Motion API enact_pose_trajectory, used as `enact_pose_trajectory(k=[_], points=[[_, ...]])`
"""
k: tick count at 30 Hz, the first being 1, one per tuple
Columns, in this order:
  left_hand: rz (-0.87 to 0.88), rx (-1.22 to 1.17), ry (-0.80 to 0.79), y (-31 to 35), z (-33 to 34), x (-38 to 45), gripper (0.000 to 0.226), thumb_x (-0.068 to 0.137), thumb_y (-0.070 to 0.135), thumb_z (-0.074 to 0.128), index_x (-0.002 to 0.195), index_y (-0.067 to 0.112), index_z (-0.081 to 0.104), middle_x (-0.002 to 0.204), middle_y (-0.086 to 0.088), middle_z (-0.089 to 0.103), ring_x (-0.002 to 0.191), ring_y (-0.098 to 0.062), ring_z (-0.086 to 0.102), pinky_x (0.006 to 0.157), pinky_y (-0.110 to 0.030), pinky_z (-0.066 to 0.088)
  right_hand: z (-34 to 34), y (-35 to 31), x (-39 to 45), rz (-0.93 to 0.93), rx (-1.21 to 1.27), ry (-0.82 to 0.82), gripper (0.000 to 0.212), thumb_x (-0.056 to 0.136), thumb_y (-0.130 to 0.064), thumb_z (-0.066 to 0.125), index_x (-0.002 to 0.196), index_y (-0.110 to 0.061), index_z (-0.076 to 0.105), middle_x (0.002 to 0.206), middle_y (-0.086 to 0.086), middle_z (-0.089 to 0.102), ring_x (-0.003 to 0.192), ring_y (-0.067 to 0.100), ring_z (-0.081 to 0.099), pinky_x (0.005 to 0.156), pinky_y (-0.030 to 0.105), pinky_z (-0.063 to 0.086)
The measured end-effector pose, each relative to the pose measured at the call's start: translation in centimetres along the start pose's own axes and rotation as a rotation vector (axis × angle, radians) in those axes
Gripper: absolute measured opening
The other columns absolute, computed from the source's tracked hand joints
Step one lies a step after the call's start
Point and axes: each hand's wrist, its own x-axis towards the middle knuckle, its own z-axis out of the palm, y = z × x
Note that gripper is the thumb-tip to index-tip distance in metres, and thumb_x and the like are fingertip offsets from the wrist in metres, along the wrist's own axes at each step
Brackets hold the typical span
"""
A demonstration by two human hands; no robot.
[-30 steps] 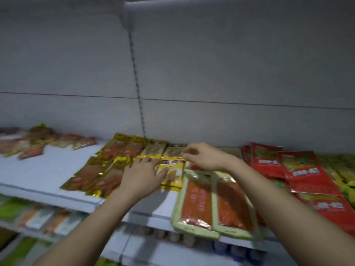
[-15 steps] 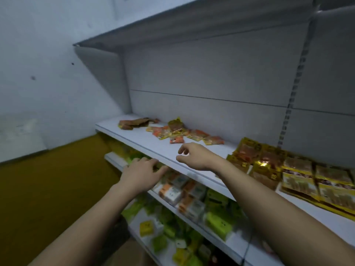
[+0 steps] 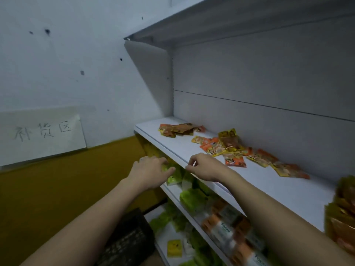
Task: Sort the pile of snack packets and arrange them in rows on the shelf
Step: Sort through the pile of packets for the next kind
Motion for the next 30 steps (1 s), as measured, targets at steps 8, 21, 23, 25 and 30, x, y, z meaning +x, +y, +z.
enact_pose_trajectory(k=[8, 21, 23, 25, 30], points=[[-0.054, -0.051, -0.066, -4.3, 3.0, 15.9, 0.048, 0.097, 0.064, 0.04, 0.128, 0.033, 0.059, 0.133, 0.001, 0.062, 0.123, -0.022, 0.056, 0.098, -0.045, 0.046, 2.3, 5.6, 15.5, 0.067, 0.116, -0.093, 0.029, 0.094, -0.033, 0.057, 0.101, -0.008, 0.07, 0.103, 0.008, 0.072, 0.094, 0.025, 0.066, 0.084, 0.04, 0.054], [-0.036, -0.19, 0.146, -13.6, 8.0, 35.4, 0.037, 0.1, 0.048, 0.047, 0.127, 0.027, 0.06, 0.128, 0.003, 0.063, 0.12, -0.019, 0.051, 0.094, -0.035, 0.042, 5.4, 5.0, 35.5, 0.167, 0.252, 0.187, 0.018, 0.097, -0.023, 0.048, 0.092, -0.017, 0.064, 0.09, 0.002, 0.066, 0.081, 0.023, 0.061, 0.071, 0.038, 0.051], [-0.001, -0.285, 0.211, -15.5, 8.5, 38.9, 0.034, 0.101, 0.042, 0.049, 0.127, 0.023, 0.062, 0.126, 0.001, 0.064, 0.117, -0.019, 0.053, 0.091, -0.034, 0.044, 6.2, 4.2, 38.8, 0.151, 0.238, 0.316, 0.015, 0.095, -0.019, 0.05, 0.089, -0.016, 0.062, 0.09, 0.001, 0.065, 0.084, 0.022, 0.06, 0.072, 0.038, 0.051], [0.058, -0.419, 0.248, -17.3, 8.8, 43.0, 0.03, 0.102, 0.034, 0.051, 0.126, 0.021, 0.063, 0.125, 0.0, 0.064, 0.118, -0.019, 0.052, 0.095, -0.035, 0.046, 7.1, 3.5, 42.2, 0.154, 0.165, 0.44, 0.012, 0.092, -0.016, 0.052, 0.091, -0.015, 0.063, 0.095, 0.003, 0.064, 0.093, 0.024, 0.058, 0.075, 0.038, 0.049], [0.259, -0.549, 0.204, -19.5, 10.7, 52.5, 0.033, 0.099, 0.03, 0.054, 0.126, 0.014, 0.064, 0.122, -0.006, 0.066, 0.114, -0.027, 0.056, 0.096, -0.042, 0.048, 8.7, 2.3, 49.1, 0.295, -0.204, 0.491, 0.041, 0.092, -0.024, 0.055, 0.132, -0.016, 0.057, 0.134, 0.008, 0.053, 0.13, 0.03, 0.041, 0.103, 0.044, 0.037]])
